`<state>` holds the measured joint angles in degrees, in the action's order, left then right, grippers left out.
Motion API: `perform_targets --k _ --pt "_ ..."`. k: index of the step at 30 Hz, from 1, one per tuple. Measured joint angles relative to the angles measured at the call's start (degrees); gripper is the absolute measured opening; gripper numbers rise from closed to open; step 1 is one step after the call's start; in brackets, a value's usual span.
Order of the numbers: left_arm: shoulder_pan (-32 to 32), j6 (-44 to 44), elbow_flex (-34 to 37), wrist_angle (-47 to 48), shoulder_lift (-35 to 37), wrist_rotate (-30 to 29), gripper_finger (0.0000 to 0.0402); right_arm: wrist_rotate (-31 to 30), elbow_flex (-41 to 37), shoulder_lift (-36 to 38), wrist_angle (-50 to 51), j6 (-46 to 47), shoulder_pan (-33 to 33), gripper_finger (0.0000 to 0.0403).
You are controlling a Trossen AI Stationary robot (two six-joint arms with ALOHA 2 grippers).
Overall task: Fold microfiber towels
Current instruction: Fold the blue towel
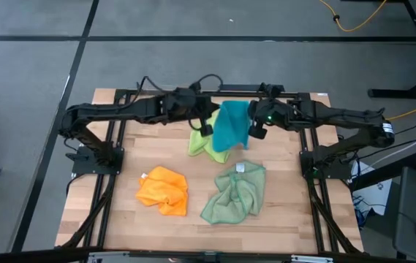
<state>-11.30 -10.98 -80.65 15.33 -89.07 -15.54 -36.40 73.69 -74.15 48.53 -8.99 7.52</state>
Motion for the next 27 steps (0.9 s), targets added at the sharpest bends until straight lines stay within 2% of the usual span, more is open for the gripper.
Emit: perform_targets --k 2,5,11,14,20,27 --pt "-2.1 0.2 0.1 1.4 -1.6 0.0 0.0000 -0.3 -2.4 0.0 -2.6 0.0 1.9 0.0000" --pt "-5.2 -0.1 0.1 1.2 -4.6 0.4 0.0000 -0.1 -7.3 -0.1 -11.6 -0.8 4.6 0.0000" --pt "-10.2 -4.1 0.1 0.1 -10.7 1.1 0.0000 0.0 -18.9 -0.2 -34.9 -12.2 10.2 0.0000" --pt "-12.1 -6.1 0.1 -0.6 -12.5 0.5 0.0000 0.0 -23.4 -0.2 -42.3 -15.4 13.4 0.0000" --pt "-14.0 -7.0 0.1 -3.3 -13.4 -8.5 0.0000 1.7 -29.6 -0.2 -51.3 -16.8 19.4 0.0000" --pt "-11.3 -7.7 0.1 -5.1 -10.5 -8.6 0.0000 2.5 -26.6 0.3 -50.0 -18.4 19.7 0.0000"
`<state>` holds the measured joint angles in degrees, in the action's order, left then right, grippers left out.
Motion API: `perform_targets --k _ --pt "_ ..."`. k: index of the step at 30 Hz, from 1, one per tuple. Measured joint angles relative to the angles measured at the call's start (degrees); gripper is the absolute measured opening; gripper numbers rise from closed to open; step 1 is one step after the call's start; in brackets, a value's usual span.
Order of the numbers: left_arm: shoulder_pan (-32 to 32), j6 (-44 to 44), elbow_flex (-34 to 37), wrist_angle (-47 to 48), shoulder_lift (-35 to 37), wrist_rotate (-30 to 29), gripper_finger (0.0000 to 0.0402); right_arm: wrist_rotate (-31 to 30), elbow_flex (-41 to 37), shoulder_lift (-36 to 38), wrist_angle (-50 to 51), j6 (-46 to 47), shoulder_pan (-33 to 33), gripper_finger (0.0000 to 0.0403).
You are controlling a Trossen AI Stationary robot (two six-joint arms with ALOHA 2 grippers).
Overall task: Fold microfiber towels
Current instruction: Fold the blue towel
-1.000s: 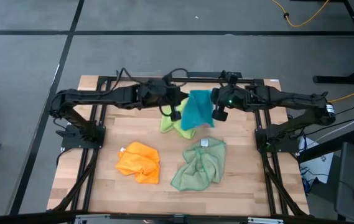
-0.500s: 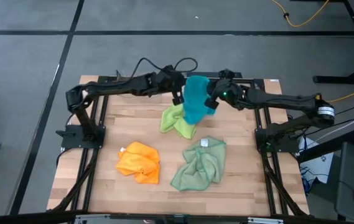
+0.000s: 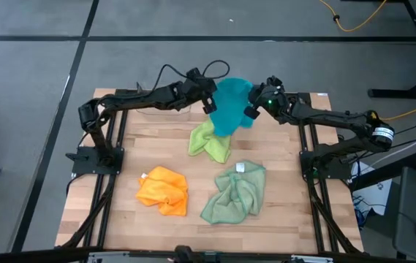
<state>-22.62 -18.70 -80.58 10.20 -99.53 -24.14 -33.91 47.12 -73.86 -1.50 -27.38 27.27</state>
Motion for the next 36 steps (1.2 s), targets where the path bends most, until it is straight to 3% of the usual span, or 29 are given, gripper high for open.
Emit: perform_targets --k 4,7,11,18,25,30,36 --pt "3.1 0.0 0.0 -0.6 2.3 0.0 0.0000 -10.8 4.9 1.2 4.9 -2.1 -2.6 0.0000" --pt "5.7 0.0 0.0 -1.1 3.6 0.0 0.0000 -19.7 8.9 2.7 13.9 -1.0 -5.6 0.0000" --pt "8.7 0.0 0.0 -0.6 3.7 1.9 0.0000 -21.6 15.0 4.6 31.3 8.8 -11.0 0.0000" --pt "12.2 2.1 0.0 -0.9 3.8 12.6 0.0000 -10.6 24.3 5.1 65.4 43.7 -19.3 0.0000" --pt "15.2 2.1 0.0 -1.0 3.8 13.4 0.0000 1.5 25.5 5.1 87.7 67.1 -26.9 0.0000" --pt "16.4 1.9 0.0 -4.7 3.8 13.4 0.0000 11.2 25.5 5.0 89.8 69.9 -34.4 0.0000" --pt "17.2 -2.4 -3.0 -9.2 3.8 13.4 0.0000 26.9 28.7 5.0 91.3 61.1 -40.7 0.0000"
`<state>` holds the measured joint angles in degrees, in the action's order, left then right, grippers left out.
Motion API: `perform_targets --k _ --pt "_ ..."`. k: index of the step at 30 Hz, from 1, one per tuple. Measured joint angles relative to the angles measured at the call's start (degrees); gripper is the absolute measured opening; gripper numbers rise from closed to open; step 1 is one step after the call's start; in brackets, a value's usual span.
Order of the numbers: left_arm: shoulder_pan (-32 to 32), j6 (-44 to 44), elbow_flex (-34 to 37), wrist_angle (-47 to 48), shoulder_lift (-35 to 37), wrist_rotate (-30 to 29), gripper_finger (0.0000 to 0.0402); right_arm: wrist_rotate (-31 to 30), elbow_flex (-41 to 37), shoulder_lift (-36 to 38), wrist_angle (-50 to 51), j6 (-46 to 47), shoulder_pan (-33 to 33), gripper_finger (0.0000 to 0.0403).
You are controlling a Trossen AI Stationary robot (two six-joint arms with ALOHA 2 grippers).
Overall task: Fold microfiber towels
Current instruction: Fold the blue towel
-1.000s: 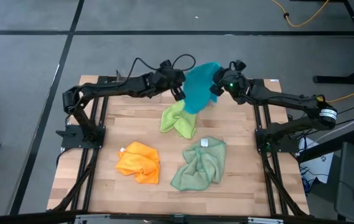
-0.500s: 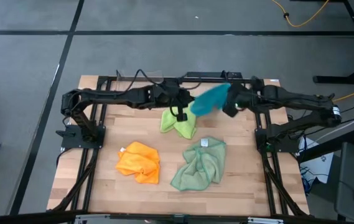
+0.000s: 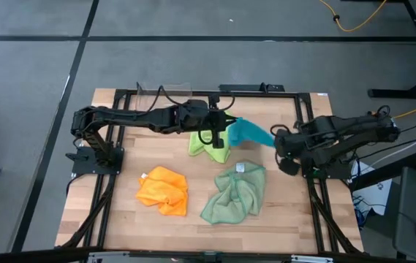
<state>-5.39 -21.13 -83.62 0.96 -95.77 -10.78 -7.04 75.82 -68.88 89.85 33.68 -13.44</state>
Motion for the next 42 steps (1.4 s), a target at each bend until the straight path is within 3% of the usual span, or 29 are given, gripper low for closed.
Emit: perform_targets --k 6,9,16,25,36,42 --pt "1.1 -0.1 -4.2 0.5 0.0 0.1 0.0000 11.6 6.8 0.0 0.1 -3.5 -4.2 0.0000" --pt "1.9 -0.4 -5.4 0.0 0.1 0.1 0.0000 13.6 11.3 0.0 0.1 -4.4 -5.7 0.0000" --pt "1.6 0.0 -5.3 3.1 -0.3 1.9 0.0000 6.8 17.9 0.1 0.1 -5.8 -7.1 0.0000" --pt "1.1 0.0 -5.3 6.1 -1.1 2.2 0.0000 0.6 15.3 0.1 0.2 -8.5 -7.1 0.0000" --pt "-1.2 2.3 -5.3 6.8 -1.0 -12.8 0.0000 0.4 12.0 0.0 0.2 -10.1 -7.1 0.0000" --pt "-3.0 2.7 -5.3 7.0 -1.0 -14.1 0.0000 -2.9 12.0 0.1 0.1 -11.9 -7.1 0.0000"
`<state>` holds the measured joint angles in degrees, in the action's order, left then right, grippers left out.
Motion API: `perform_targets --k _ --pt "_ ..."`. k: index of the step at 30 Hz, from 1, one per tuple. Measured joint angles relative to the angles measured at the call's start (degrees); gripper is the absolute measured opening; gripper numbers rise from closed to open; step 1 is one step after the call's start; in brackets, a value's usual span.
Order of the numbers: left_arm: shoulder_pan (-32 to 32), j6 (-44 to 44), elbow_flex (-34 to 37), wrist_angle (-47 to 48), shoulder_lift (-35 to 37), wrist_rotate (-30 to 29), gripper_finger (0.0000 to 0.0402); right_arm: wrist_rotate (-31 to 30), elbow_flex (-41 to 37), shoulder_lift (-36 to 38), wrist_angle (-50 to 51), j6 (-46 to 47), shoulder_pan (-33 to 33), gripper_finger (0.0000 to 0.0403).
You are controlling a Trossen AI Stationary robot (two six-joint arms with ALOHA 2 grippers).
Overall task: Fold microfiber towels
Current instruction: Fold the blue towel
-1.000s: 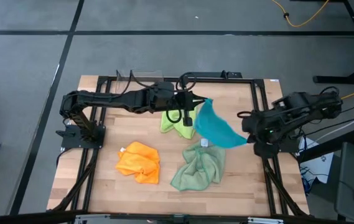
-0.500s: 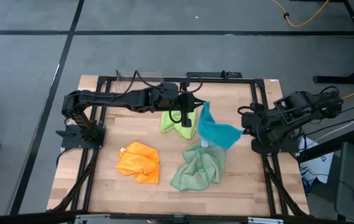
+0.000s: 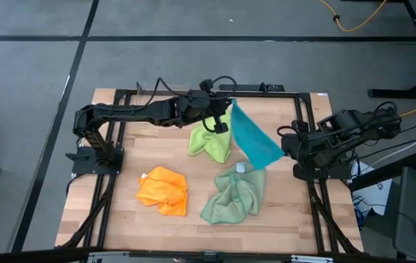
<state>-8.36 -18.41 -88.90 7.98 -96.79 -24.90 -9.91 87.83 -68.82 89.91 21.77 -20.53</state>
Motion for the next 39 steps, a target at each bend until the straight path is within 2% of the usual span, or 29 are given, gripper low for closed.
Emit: perform_targets --k 3,7,10,13,17,20,25,31,39 --pt "-1.0 -1.5 0.0 -1.6 0.0 1.3 0.0000 -4.8 0.0 0.2 0.1 -2.5 0.5 0.0000" --pt "-2.7 -4.4 0.0 -3.5 0.0 2.8 0.0000 -20.2 0.0 0.2 0.2 -2.5 1.9 0.0000" --pt "-5.3 -10.6 0.0 -5.2 0.0 4.4 0.0000 -29.7 0.0 0.4 0.2 -2.4 3.5 0.0000" --pt "-9.4 -13.0 0.0 -8.2 -0.7 9.8 0.0000 -36.7 0.0 0.5 0.1 -0.3 5.7 0.0000" --pt "-14.4 -7.8 -0.2 -13.0 -2.9 16.8 0.0000 -42.1 0.0 0.8 0.2 0.1 9.7 0.0000" --pt "-16.4 -4.4 -0.1 -14.5 -5.6 19.2 0.0000 -42.2 0.0 0.9 0.1 0.6 12.5 0.0000" --pt "-16.0 -4.4 0.0 -8.8 -7.7 19.9 0.0000 -37.9 -2.2 0.9 0.1 1.3 15.0 0.0000" --pt "-12.9 -2.5 0.0 1.7 -7.5 19.9 0.0000 -27.1 -11.0 0.9 -0.3 8.4 15.1 0.0000" --pt "-7.0 2.9 0.0 13.8 -7.4 19.9 0.0000 -15.1 -21.9 0.9 -4.4 17.3 10.8 0.0000"
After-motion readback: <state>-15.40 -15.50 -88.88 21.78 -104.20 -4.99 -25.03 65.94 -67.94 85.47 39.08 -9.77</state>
